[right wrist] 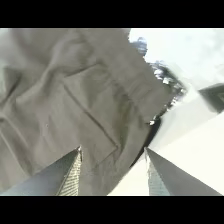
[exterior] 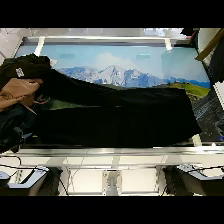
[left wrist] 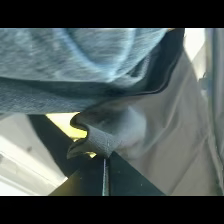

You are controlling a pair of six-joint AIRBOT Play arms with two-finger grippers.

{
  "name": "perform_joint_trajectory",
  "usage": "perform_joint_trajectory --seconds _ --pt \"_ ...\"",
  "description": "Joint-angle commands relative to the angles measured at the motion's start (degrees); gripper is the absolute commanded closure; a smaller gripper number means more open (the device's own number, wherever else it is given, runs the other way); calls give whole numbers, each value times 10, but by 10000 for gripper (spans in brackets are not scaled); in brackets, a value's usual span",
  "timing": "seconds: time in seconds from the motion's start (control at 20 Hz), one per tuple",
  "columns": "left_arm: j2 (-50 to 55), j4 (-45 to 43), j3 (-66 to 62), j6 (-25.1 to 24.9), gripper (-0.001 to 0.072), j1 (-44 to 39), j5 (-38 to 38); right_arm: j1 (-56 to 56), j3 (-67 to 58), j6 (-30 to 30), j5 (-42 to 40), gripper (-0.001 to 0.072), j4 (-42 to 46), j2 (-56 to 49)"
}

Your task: Fold the clothes and pants, and hang the long-sleeved shirts on hangers.

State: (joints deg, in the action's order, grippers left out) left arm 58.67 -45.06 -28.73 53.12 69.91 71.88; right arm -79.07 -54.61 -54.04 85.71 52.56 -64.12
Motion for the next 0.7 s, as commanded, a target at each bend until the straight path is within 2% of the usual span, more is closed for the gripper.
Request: perform_joint_trajectory --seconds 0.0,0.25,0.35,0.65 --pt "-28 10 0 0 700 0 -1 -95 33 27 -18 266 -28 -14" --pt "-28 10 0 9 700 0 -1 -98 40 26 1 265 -1 -89" --pt "-28 10 0 22 700 0 3 -98 52 26 -16 265 14 -117" --pt "-28 10 0 22 700 0 -4 -80 73 45 -47 265 -26 -151"
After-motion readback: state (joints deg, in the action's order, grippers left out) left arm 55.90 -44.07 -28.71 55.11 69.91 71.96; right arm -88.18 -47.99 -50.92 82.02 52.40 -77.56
